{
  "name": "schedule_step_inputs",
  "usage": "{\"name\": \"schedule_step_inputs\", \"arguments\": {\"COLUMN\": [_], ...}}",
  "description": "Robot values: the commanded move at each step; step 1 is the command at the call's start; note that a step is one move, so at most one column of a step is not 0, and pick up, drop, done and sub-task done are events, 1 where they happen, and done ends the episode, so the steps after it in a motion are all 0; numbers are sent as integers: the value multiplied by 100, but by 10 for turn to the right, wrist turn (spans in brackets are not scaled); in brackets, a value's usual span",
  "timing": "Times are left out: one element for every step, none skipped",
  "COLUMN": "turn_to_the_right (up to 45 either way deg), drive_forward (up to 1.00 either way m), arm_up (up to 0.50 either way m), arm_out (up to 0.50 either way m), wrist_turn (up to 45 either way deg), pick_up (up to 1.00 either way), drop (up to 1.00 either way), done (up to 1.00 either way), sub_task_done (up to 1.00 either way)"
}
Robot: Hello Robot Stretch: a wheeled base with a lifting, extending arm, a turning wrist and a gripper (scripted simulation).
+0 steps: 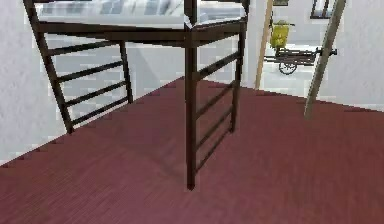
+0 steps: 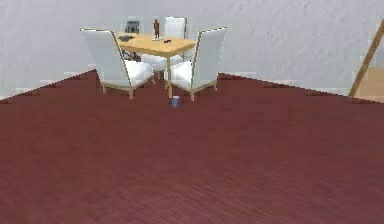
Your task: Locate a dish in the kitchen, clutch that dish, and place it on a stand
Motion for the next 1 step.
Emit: {"name": "schedule_step_inputs", "arguments": {"turn_to_the_right": [210], "drive_forward": [0], "arm_up": [0], "arm_out": [0], "wrist_turn": [0], "pick_up": [0], "drop": [0], "done": [0], "sub_task_done": [0]}}
